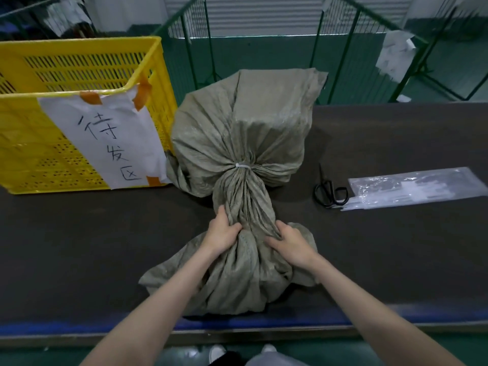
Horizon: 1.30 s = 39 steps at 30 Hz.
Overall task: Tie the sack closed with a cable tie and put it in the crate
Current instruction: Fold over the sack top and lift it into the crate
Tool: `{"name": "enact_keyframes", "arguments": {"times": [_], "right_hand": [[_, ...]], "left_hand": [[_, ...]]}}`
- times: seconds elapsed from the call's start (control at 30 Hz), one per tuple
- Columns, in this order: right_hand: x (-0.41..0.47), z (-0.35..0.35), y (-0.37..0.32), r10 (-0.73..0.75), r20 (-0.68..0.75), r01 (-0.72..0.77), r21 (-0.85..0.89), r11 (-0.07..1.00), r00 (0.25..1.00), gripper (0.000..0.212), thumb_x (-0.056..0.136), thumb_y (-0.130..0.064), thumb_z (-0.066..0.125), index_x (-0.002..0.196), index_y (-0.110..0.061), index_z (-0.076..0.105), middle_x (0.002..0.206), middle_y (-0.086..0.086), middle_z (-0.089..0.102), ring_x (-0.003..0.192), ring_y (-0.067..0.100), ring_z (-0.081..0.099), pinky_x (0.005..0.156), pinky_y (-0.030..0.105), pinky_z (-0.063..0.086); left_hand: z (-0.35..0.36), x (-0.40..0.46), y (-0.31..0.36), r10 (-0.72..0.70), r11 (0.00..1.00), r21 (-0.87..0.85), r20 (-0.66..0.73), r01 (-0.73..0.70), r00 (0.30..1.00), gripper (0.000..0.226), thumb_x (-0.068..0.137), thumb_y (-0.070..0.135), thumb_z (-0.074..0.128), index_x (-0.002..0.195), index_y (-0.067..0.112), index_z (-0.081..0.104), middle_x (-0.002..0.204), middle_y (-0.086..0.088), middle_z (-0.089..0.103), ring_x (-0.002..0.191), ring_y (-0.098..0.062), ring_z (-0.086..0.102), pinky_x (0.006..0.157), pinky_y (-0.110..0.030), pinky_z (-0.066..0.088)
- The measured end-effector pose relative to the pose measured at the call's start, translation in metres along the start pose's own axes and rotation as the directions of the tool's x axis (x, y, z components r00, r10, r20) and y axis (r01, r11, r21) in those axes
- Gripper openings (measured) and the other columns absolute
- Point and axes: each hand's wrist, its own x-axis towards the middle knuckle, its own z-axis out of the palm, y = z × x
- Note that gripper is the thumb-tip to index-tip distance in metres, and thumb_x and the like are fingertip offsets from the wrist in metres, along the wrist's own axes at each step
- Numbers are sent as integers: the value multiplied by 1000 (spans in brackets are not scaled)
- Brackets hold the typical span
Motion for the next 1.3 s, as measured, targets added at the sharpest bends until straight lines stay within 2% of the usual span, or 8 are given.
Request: {"name": "enact_keyframes", "arguments": {"times": [0.17,0.3,0.43,0.53,0.63,0.83,1.03,1.3], "right_hand": [[4,-4,-27,-76,-198,106,144,984,977,52,91,-41,55,134,-20,35,109,-2,57,96,16,59,85,30,48],[32,-13,-57,-360,-372,280,-252,926,855,45,91,-16,55,134,-11,39,121,7,50,112,23,48,99,36,42],[70,-20,-85,-603,-219,249,-765,594,767,71,73,-9,65,138,-10,35,132,15,45,118,37,43,98,48,43],[89,-17,-97,-484,52,243,-908,341,874,101,68,-21,75,148,-15,15,149,13,30,135,40,28,109,51,30],[100,-7,-99,-409,76,198,-944,265,909,101,61,-32,81,144,-14,25,142,12,41,131,41,36,104,53,34],[113,10,-109,-540,-49,141,-942,304,840,49,68,-19,72,113,-18,53,109,8,59,104,42,53,78,48,47],[123,5,-119,-487,-57,188,-879,439,871,40,80,-16,61,118,-15,51,117,8,54,107,41,42,81,49,44],[131,-3,-116,-458,21,259,-847,464,889,40,83,-26,61,119,-17,47,115,3,50,107,38,39,66,39,43]], "left_hand": [[-46,6,-3,269,876,405,41,-262,962,50,89,17,52,136,21,36,121,-13,58,111,-34,55,90,-39,47],[-87,16,7,457,542,779,41,-315,889,50,89,21,50,137,24,36,119,-11,54,113,-34,49,85,-40,41],[-112,32,15,706,156,942,104,-298,700,55,69,21,68,121,26,54,96,-10,60,91,-33,55,77,-40,32],[-126,42,17,831,-6,964,152,-265,535,42,74,18,52,115,24,58,92,-13,61,83,-33,58,85,-45,35],[-125,43,6,815,57,956,121,-287,566,45,75,20,47,120,24,53,96,-13,61,85,-33,59,88,-47,40],[-95,32,-35,632,458,858,-131,-232,763,74,73,56,58,134,21,35,122,-14,54,117,-37,51,94,-50,42],[-72,19,-68,322,660,749,-212,-59,923,126,56,89,45,144,34,-26,156,-11,-22,143,-43,-13,106,-68,12],[-78,27,-84,21,848,481,-448,221,894,134,62,58,75,144,28,-26,158,-14,5,139,-36,24,106,-50,29]]}}
